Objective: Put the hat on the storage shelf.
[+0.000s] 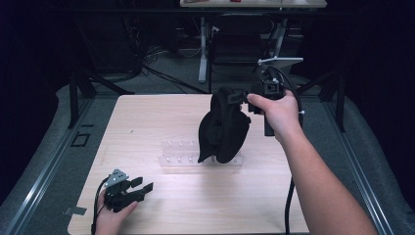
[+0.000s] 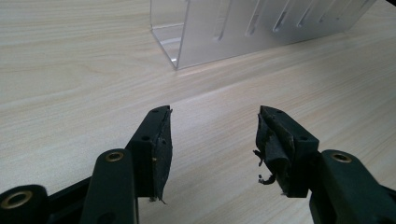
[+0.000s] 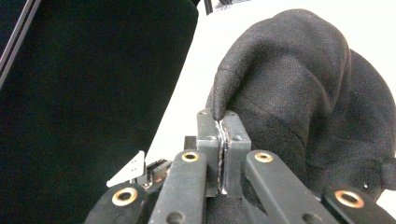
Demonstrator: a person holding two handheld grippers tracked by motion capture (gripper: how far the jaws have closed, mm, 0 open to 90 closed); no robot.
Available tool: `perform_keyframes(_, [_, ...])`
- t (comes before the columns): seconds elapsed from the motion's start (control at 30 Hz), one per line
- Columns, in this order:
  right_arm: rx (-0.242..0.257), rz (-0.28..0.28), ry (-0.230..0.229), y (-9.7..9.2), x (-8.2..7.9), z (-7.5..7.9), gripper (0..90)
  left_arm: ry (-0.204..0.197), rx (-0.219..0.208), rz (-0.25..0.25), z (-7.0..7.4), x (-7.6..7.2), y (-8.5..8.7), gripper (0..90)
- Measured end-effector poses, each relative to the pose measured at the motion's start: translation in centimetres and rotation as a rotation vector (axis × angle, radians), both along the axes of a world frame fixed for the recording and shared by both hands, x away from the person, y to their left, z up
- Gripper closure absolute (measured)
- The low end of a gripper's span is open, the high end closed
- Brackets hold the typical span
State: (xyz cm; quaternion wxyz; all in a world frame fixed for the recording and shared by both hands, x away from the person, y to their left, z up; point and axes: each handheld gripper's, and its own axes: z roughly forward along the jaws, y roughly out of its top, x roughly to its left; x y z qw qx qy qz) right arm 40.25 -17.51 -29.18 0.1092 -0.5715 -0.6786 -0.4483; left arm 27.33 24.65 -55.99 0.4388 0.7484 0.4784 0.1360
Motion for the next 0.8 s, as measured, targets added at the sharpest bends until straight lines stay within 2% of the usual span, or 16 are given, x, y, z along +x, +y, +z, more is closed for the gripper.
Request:
perform_keyframes(0.2, [-0.001, -0.007, -0.002, -0.3, 0.0, -0.1, 88.5, -0.004, -0.002, 0.002, 0.0, 0.0, -0.1, 45.7])
perform_keyframes(0.43, [-0.007, -0.002, 0.000, 0.2, 0.1, -0.4, 88.4, 0.001, 0.006, -0.005, 0.0, 0.0, -0.1, 45.7])
perform_keyframes(0.7, [0.019, 0.011, -0.007, 1.0, 0.2, -0.6, 88.4, -0.004, 0.005, -0.010, 0.1, 0.1, -0.5, 45.9])
perform_keyframes(0.8, [0.030, 0.020, -0.011, 1.5, 0.2, -0.7, 88.3, -0.020, -0.002, -0.013, 0.4, 0.1, -0.7, 46.2])
